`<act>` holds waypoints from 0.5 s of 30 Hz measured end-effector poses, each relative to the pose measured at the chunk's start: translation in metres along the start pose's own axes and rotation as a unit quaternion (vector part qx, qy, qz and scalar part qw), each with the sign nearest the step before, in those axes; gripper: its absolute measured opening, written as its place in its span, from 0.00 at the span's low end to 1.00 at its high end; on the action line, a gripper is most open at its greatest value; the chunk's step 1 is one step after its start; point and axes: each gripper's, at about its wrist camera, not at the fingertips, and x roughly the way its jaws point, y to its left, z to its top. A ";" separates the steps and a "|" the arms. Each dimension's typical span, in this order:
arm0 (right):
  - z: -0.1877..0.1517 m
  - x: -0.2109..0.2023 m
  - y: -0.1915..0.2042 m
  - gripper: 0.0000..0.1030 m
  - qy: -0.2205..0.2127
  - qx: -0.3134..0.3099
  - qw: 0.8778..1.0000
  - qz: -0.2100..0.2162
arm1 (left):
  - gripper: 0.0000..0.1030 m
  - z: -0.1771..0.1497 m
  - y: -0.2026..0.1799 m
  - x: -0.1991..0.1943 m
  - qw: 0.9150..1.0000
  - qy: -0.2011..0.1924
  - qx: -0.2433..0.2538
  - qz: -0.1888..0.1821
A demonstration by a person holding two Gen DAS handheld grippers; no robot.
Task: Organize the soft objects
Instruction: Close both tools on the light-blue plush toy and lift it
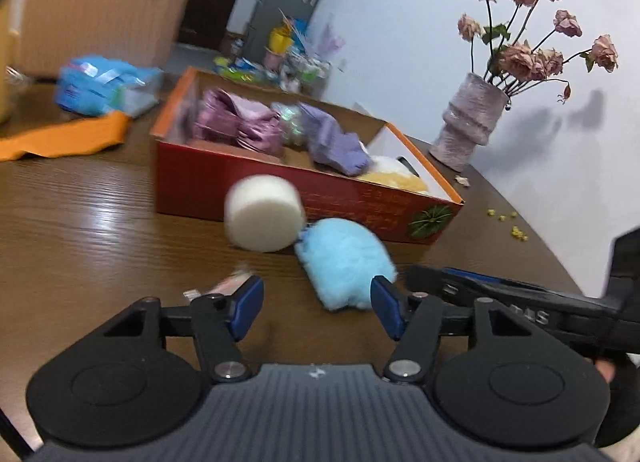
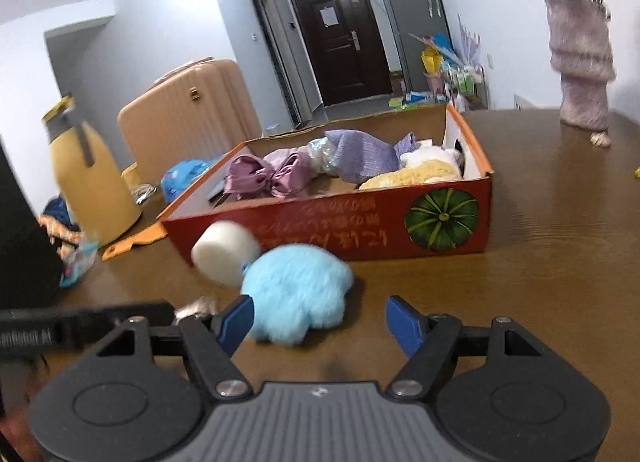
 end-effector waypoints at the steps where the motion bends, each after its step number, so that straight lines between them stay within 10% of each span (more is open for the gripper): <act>1: 0.004 0.009 -0.004 0.70 0.004 0.010 1.000 0.003 | 0.54 0.002 -0.002 0.011 1.000 0.008 -0.004 -0.001; 5: 0.013 0.042 -0.019 0.61 0.018 0.050 0.998 0.018 | 0.37 0.005 -0.003 0.047 0.999 0.039 -0.024 -0.025; 8: 0.010 0.051 -0.026 0.37 0.028 0.070 0.996 0.044 | 0.28 0.004 -0.005 0.057 0.997 0.054 -0.030 -0.044; 15: -0.020 0.002 -0.026 0.33 0.031 0.074 0.994 0.070 | 0.27 -0.025 -0.018 0.023 0.994 0.065 -0.012 -0.086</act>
